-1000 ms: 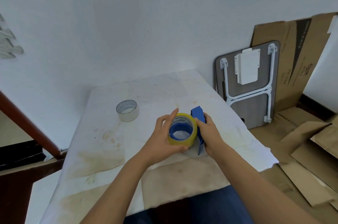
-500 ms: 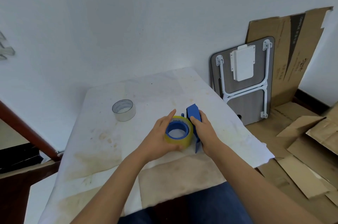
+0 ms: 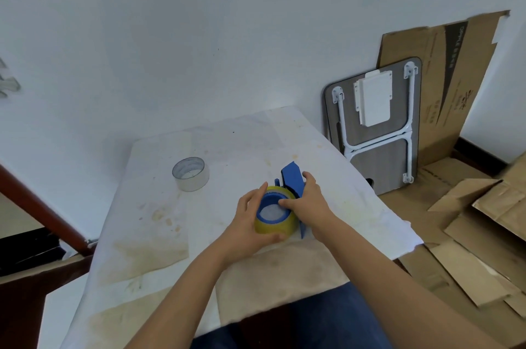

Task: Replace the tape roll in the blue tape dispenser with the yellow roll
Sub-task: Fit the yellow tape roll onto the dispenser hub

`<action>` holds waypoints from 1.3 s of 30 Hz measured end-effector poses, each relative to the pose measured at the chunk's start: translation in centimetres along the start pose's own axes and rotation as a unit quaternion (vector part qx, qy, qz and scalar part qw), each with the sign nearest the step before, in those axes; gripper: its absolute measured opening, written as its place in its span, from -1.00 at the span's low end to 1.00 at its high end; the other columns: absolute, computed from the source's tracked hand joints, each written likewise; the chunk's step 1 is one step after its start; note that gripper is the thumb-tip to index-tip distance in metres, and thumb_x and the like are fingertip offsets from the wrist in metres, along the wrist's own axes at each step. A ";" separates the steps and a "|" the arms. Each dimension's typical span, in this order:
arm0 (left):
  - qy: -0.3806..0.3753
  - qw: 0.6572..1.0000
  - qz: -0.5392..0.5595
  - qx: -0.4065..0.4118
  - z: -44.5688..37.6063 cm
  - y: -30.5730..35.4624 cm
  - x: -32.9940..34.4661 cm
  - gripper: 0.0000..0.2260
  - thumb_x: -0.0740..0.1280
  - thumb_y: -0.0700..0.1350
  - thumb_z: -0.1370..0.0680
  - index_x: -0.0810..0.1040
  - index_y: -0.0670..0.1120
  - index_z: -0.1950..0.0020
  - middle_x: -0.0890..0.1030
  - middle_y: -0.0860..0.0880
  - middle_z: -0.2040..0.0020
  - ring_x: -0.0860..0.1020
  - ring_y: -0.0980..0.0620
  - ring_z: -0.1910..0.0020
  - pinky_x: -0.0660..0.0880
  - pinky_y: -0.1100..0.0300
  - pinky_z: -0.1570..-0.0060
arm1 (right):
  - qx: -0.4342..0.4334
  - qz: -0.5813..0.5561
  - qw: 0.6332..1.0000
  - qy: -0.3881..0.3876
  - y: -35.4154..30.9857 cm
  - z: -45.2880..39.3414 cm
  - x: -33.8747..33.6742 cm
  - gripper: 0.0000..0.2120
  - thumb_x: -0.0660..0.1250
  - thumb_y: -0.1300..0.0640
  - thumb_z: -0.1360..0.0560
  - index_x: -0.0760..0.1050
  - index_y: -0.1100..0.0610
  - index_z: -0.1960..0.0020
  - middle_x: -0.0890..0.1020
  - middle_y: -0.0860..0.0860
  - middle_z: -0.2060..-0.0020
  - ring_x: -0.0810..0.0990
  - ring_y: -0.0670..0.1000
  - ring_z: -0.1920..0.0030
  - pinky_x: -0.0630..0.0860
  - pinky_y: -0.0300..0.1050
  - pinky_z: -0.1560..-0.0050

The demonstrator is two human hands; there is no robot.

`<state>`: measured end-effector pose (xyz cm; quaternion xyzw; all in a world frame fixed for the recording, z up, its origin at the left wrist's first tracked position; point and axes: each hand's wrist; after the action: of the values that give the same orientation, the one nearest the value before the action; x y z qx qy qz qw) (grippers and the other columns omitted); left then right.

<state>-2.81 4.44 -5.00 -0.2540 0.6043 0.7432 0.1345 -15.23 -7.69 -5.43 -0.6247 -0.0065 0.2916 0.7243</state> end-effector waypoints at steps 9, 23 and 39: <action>0.050 0.968 0.233 -0.079 -0.3 0.5 -0.4 -0.25 0.45 -0.16 -0.54 0.12 0.21 -0.58 0.41 0.05 -0.39 0.52 0.00 -0.30 0.52 0.12 -0.23 | -0.042 -0.035 0.998 0.030 0.1 1.1 -0.9 -0.51 0.44 0.24 -0.45 0.29 0.16 -0.29 0.45 0.01 -0.10 0.53 0.07 -0.03 0.54 -0.08 0.03; -0.037 0.887 0.431 -0.161 0.2 2.3 -0.7 -0.66 0.43 -0.07 -0.54 0.61 -0.20 -0.26 0.71 -0.16 -0.16 0.65 -0.10 -0.21 0.52 -0.02 -0.31 | -0.151 -0.177 0.970 0.066 0.7 1.2 -0.6 -0.67 0.29 0.08 -0.59 0.39 -0.08 -0.34 0.59 -0.04 -0.22 0.60 -0.02 -0.17 0.59 -0.07 -0.14; 0.010 0.928 0.372 -0.006 0.2 3.7 -1.2 -0.57 0.35 0.04 -0.53 0.53 -0.15 -0.33 0.67 -0.14 -0.21 0.65 -0.02 -0.13 0.59 0.18 -0.09 | -0.095 -0.344 0.933 -0.042 -1.6 1.1 -1.2 -0.72 0.24 0.22 -0.57 0.56 0.12 -0.24 0.67 0.19 -0.10 0.67 0.13 -0.01 0.63 -0.01 0.06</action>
<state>-3.71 3.88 -1.30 -0.0189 0.6519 0.7411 -0.1594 -15.93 -7.31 -3.29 -0.6376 -0.2789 0.0481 0.7165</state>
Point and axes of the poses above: each hand's wrist, its own z-axis away from the middle knuckle, its own x-axis out of the palm, y = z × x
